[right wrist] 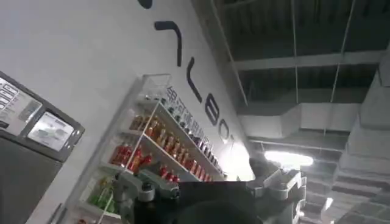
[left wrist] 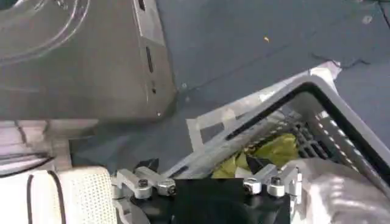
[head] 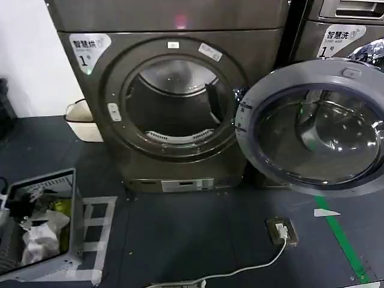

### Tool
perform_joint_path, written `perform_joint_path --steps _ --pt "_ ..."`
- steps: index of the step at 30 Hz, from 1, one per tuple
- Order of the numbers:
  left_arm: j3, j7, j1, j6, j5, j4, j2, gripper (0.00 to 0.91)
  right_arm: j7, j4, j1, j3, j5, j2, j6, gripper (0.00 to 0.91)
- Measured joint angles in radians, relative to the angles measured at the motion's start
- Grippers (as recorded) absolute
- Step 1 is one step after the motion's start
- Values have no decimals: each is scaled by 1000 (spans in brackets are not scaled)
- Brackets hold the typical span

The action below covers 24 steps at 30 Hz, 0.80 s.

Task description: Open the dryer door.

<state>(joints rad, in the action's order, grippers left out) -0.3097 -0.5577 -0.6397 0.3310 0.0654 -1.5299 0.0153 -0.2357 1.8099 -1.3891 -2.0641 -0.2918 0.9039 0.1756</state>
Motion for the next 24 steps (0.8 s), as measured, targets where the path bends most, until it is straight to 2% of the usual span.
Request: perform_joint_path --steps 12,24 --pt "8 -42 4 31 24 66 -4 907 -1 0 -16 -14 -1 6 -3 907" --pt "8 -39 3 63 29 99 -10 907 -4 5 -14 -16 -1 7 -4 907"
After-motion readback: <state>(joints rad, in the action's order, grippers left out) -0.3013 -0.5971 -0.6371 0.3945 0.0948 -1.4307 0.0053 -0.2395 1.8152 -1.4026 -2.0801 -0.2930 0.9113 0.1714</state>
